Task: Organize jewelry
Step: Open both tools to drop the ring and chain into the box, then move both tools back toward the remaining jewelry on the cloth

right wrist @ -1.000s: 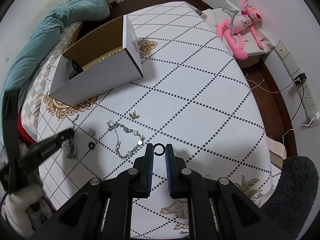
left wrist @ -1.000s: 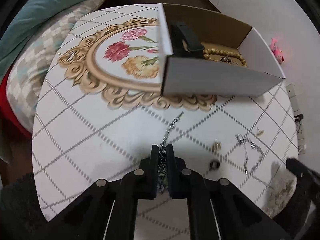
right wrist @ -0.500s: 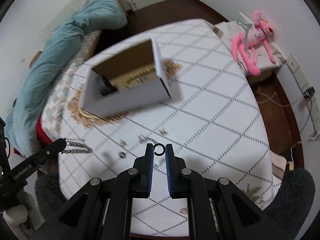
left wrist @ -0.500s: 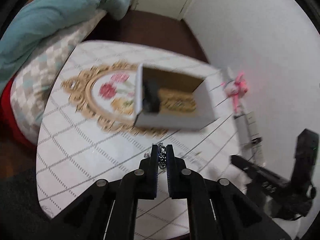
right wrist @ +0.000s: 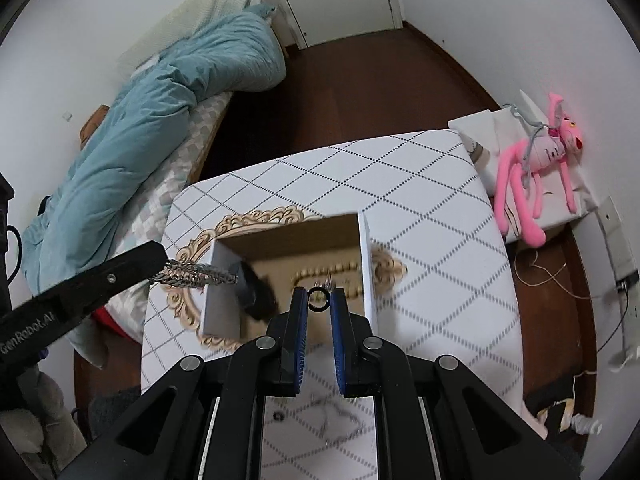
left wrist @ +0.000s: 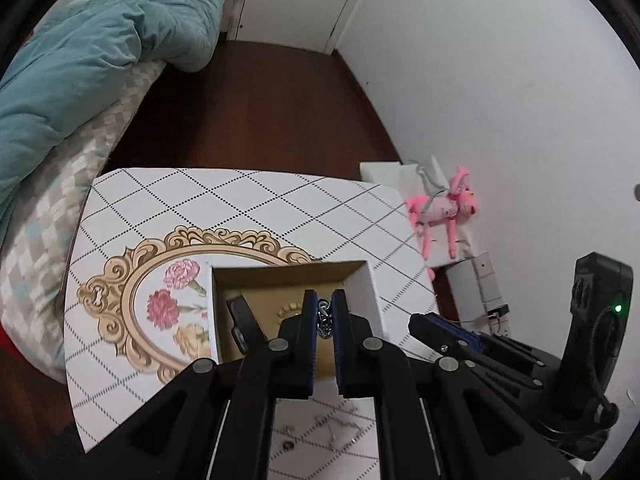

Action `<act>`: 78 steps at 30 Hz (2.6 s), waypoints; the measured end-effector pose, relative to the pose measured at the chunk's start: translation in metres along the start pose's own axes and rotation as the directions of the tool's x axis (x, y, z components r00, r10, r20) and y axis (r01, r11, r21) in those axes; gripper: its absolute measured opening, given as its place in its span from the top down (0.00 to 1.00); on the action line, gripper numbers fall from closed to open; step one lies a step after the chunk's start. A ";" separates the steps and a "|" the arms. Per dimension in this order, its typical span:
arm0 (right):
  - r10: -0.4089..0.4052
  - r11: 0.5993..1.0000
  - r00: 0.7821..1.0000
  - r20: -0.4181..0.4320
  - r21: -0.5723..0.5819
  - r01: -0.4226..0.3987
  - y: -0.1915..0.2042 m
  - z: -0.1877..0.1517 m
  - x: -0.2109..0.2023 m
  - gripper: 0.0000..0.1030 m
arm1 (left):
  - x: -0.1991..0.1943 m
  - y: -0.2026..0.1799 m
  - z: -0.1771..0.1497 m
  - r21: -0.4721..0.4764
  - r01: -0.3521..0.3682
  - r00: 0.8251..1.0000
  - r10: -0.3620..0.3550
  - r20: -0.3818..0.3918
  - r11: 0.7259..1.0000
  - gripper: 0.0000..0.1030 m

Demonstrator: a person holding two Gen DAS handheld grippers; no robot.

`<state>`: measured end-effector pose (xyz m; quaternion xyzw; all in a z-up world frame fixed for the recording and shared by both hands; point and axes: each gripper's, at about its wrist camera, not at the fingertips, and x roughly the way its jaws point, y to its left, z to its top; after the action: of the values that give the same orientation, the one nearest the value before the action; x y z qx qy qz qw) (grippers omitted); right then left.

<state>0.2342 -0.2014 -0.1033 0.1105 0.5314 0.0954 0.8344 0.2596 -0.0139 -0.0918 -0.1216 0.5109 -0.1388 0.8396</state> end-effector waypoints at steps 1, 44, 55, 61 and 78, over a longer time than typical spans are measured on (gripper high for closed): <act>-0.001 1.000 1.000 -0.017 0.000 0.001 -0.001 0.007 0.008 0.88 | 0.006 0.002 0.004 0.000 -0.004 1.000 0.004 -0.010 1.000 0.96; -0.253 0.956 0.967 -0.013 -0.154 0.248 0.018 -0.019 0.009 0.00 | -0.011 0.031 -0.052 -0.006 -0.356 0.935 0.356 0.007 0.935 0.00; -0.198 0.973 0.976 0.093 -0.099 0.207 0.029 -0.049 -0.061 0.00 | -0.074 0.014 -0.075 -0.027 -0.390 0.912 0.390 0.127 0.921 0.00; -0.199 0.976 0.979 0.041 -0.083 0.201 0.015 -0.090 -0.043 0.00 | -0.053 0.023 -0.113 -0.020 -0.397 0.913 0.397 0.097 0.917 0.00; -0.186 0.981 0.976 -0.109 -0.075 0.179 -0.025 -0.171 0.068 0.58 | 0.041 0.048 -0.192 0.035 -0.408 0.909 0.410 -0.071 0.912 0.00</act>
<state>0.1085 -0.1922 -0.2394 0.0284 0.5834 0.0417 0.8106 0.1120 0.0044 -0.2287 0.0016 0.5555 0.0306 0.8309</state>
